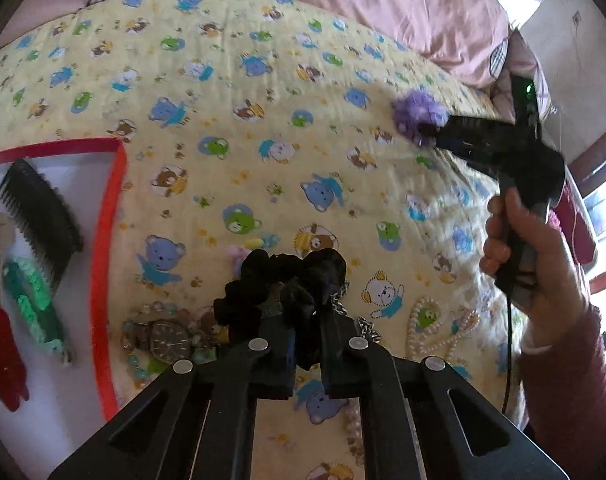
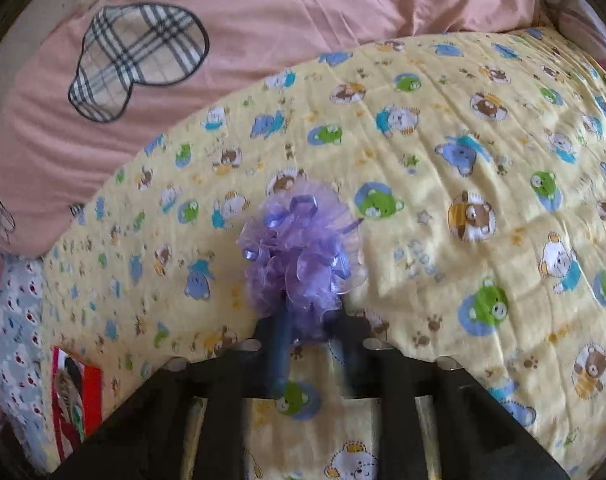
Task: Organize jewelry
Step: 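Grasp the black scrunchie with the left tool while the right tool grasps the purple flower clip, then carry the scrunchie and purple flower clip into the box and release both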
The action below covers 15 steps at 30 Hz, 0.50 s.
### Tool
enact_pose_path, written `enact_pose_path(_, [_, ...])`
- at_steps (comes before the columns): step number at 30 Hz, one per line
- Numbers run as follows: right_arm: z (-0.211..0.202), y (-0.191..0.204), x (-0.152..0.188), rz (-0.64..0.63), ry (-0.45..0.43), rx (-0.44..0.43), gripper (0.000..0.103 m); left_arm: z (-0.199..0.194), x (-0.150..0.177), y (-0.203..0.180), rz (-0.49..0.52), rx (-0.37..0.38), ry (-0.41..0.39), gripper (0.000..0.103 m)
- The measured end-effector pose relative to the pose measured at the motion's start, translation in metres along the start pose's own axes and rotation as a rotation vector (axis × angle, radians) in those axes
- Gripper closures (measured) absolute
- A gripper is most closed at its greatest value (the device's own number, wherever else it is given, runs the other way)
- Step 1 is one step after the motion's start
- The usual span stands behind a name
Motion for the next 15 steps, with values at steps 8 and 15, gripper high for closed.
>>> enact_pose_path(8, [-0.049,0.02,0.046,-0.016,-0.015,-0.071,0.091,-0.042,0.012,0.015,-0.051,0.05,-0.063,0.096])
enact_pose_path(15, [-0.09,0.052,0.106,-0.028,0.018,-0.188,0.091,-0.08,0.04,0.026,-0.083,0.068,-0.097,0.096])
Point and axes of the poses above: each gripper's, at about its wrist camera, not at the fingertips, and z roughly the way its jaws point, y to its left, x to its underside, the point moved 4 cm from there along z, roughly the way its jaws point, and after that the axes turned 1 degree about -x, right-handed, at the moved point
